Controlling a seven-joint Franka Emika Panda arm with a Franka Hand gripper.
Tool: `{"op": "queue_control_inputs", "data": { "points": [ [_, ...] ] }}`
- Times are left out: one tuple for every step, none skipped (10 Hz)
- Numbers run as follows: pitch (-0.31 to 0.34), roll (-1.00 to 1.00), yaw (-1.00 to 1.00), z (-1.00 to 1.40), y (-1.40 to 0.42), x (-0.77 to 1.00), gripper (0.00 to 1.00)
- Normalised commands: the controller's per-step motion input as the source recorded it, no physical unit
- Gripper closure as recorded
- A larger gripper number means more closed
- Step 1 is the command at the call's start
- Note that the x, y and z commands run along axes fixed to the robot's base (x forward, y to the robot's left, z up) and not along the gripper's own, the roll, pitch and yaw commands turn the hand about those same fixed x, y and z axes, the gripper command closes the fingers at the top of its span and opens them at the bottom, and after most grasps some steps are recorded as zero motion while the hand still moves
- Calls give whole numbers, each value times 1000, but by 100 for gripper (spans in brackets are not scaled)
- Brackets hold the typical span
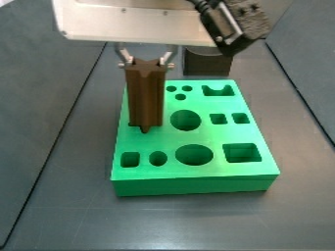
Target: Insert the star object.
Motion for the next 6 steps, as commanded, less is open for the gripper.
{"op": "queue_control_inputs", "data": {
  "points": [
    [-177, 143, 403, -417, 151, -551, 100],
    [-173, 147, 391, -497, 37, -377, 100],
    [-76, 126, 206, -811, -11, 49, 100],
    [-20, 109, 137, -803, -17, 334, 100],
    [0, 126, 111, -666, 6, 311, 100],
    [0, 193, 209, -534, 69, 157, 100]
  ]
}}
